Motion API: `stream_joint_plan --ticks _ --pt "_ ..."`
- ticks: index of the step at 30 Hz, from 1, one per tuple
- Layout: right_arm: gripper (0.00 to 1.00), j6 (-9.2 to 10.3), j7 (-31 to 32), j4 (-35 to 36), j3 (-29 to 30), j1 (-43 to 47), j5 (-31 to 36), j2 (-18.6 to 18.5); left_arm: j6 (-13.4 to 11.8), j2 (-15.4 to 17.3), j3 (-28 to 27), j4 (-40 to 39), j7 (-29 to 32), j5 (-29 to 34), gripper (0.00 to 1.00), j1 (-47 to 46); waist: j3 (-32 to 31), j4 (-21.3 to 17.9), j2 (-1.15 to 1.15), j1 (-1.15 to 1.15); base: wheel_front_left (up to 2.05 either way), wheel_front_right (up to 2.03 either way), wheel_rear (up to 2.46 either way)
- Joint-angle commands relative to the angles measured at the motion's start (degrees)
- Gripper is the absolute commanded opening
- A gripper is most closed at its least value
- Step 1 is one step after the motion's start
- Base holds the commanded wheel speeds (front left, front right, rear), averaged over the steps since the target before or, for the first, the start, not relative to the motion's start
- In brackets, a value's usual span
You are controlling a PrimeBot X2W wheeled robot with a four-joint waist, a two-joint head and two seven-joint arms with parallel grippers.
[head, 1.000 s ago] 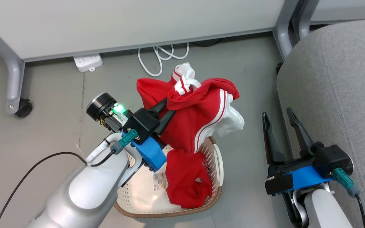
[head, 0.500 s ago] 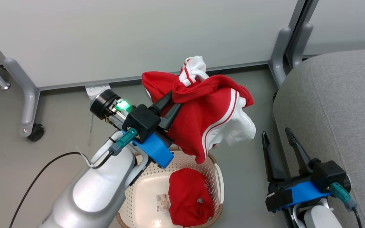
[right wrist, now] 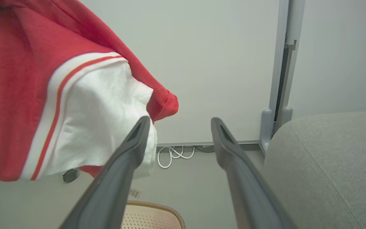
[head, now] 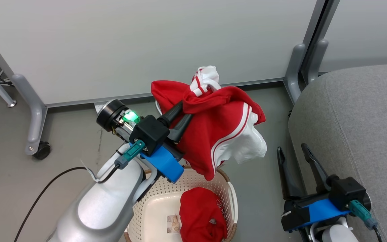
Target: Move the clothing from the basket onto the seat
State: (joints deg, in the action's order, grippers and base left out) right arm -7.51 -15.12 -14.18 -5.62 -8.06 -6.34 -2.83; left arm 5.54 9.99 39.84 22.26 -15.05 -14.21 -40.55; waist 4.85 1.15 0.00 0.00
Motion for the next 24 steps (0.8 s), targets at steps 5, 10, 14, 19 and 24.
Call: stream_joint_plan --ticks 5,10,14,19,24 --pt "1.0 0.03 -0.06 0.9 -1.51 -0.61 1.24 -0.09 0.31 -0.18 -0.68 0.17 -0.19 0.53 0.0 1.03 0.22 -0.1 0.0 0.0 0.0 0.0 0.0" --pt "1.0 0.04 -0.06 1.66 -4.62 -3.56 3.52 -0.53 0.45 -0.25 -1.14 0.37 -0.19 0.86 0.0 0.77 0.83 -0.3 0.0 0.0 0.0 0.0 0.0" --pt "1.0 0.04 -0.06 2.14 -8.22 -6.74 3.73 -1.89 0.61 -0.68 -1.27 0.5 -0.19 1.25 0.0 0.54 1.26 -0.28 0.0 0.0 0.0 0.0 0.0" --pt "1.0 0.04 -0.06 2.23 -12.64 -10.51 3.3 -3.45 0.88 -1.05 -1.31 0.63 -0.19 1.49 0.0 0.28 1.61 -0.01 0.0 0.0 0.0 0.0 0.0" --pt "1.0 0.04 -0.06 0.9 -16.29 -13.62 3.43 -4.71 1.01 -1.55 -1.26 0.64 -0.19 1.74 0.0 0.04 1.85 0.37 0.0 0.0 0.0 0.0 0.0"
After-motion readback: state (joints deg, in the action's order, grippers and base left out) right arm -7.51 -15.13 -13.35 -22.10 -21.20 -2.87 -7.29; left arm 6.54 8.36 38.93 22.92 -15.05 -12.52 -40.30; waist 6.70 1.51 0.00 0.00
